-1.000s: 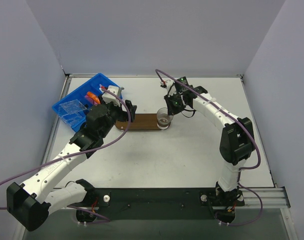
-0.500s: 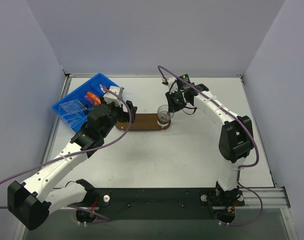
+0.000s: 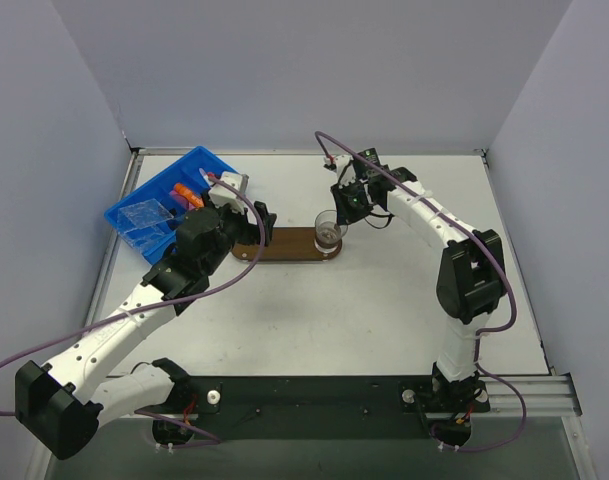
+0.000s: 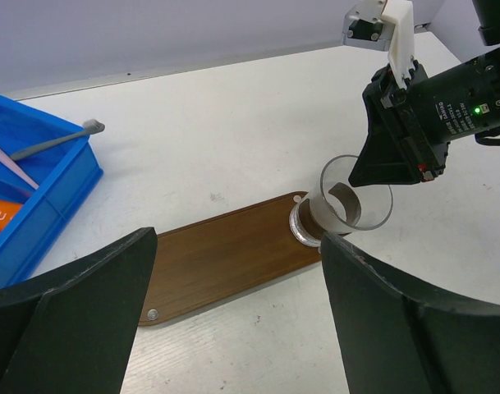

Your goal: Prepare toiletry sets of a toothbrush and toothpaste on the tray

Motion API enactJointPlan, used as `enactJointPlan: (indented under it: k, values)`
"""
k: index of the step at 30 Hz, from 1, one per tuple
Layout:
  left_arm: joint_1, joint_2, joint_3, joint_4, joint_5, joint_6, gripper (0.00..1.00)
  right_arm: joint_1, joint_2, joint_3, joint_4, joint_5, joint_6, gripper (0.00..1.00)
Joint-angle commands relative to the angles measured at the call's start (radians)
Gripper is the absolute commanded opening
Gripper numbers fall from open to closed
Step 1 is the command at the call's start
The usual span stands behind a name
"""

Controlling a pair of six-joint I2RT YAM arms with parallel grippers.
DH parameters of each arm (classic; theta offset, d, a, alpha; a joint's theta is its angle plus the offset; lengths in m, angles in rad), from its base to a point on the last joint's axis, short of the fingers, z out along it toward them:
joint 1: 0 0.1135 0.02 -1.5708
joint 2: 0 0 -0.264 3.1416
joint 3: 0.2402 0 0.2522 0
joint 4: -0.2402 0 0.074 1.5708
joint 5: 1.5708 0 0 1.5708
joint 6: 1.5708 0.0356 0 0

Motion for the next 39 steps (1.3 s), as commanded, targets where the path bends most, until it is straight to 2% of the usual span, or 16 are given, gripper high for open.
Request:
enactJointPlan:
  k: [1,10,17,20,30,39]
  values:
    - [-0.002,0.003,0.054,0.017,0.015,0.005,0.91,0.001,0.006,0.056,-0.006,0.008,-0.019,0.0]
    - [-0.004,0.007,0.057,0.014,0.015,0.004,0.92,0.001,0.015,0.064,-0.014,0.008,-0.016,0.18]
    - [-0.004,0.007,0.057,0.013,0.015,0.004,0.92,0.003,0.014,0.064,-0.012,0.005,-0.011,0.24]
    - [-0.004,0.007,0.058,0.013,0.015,0.004,0.92,0.003,0.015,0.063,-0.012,0.006,-0.01,0.23]
    - [-0.005,0.007,0.06,0.011,0.015,0.004,0.92,0.015,0.02,0.055,-0.012,-0.003,0.001,0.13]
    - [-0.007,0.01,0.06,0.008,0.015,0.005,0.92,0.023,0.027,0.057,-0.012,-0.007,0.01,0.11]
